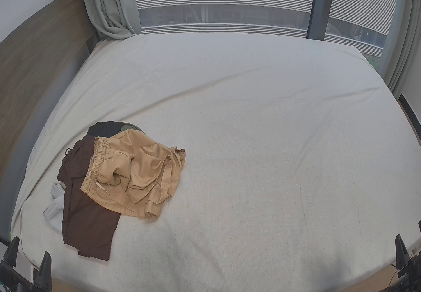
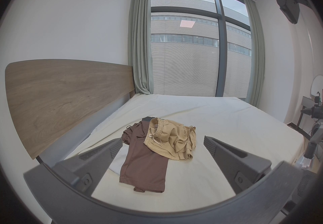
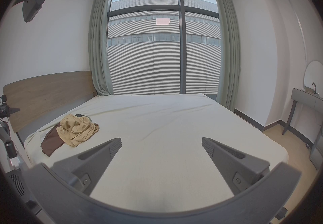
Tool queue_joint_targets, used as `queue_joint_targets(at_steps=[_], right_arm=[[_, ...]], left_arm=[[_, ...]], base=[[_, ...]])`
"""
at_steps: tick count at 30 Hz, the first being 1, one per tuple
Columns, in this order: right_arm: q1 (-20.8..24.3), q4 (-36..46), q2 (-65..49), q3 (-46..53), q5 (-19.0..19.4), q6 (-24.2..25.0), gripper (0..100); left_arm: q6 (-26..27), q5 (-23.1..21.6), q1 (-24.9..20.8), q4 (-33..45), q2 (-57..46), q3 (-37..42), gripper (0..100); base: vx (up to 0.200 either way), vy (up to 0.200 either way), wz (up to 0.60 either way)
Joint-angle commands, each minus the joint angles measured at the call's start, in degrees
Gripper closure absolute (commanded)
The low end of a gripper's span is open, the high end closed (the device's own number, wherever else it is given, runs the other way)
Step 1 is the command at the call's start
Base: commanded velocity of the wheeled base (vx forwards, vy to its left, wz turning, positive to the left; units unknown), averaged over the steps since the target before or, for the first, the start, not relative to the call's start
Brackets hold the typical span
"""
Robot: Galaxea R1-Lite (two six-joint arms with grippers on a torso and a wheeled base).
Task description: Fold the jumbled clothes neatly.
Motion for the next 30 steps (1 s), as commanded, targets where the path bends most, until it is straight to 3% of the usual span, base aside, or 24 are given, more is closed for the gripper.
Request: queue_joint_targets(at_steps=[1, 23, 26, 30], right_arm=[[0.0, 0.0, -0.8, 1.0, 0.0, 0.0, 0], [0.1, 0.0, -0.8, 1.0, -0.2, -0.2, 0], [0.1, 0.0, -0.9, 1.0, -0.2, -0.3, 0], [0.0, 0.0, -0.9, 1.0, -0.1, -0.1, 0]], left_arm=[[0.0, -0.1, 0.1, -0.1, -0.9, 1.0, 0], [-0.1, -0.7, 0.1, -1.9, -0.9, 0.9, 0], [-4.3, -0.4, 0.0, -19.6, 8.2, -12.3, 0], [-5.2, -0.8, -1.7, -13.9, 15.7, -17.4, 0]], base=[[0.000, 0.000, 0.00], [0.000, 0.000, 0.00], [0.000, 0.000, 0.00], [0.000, 0.000, 0.00]])
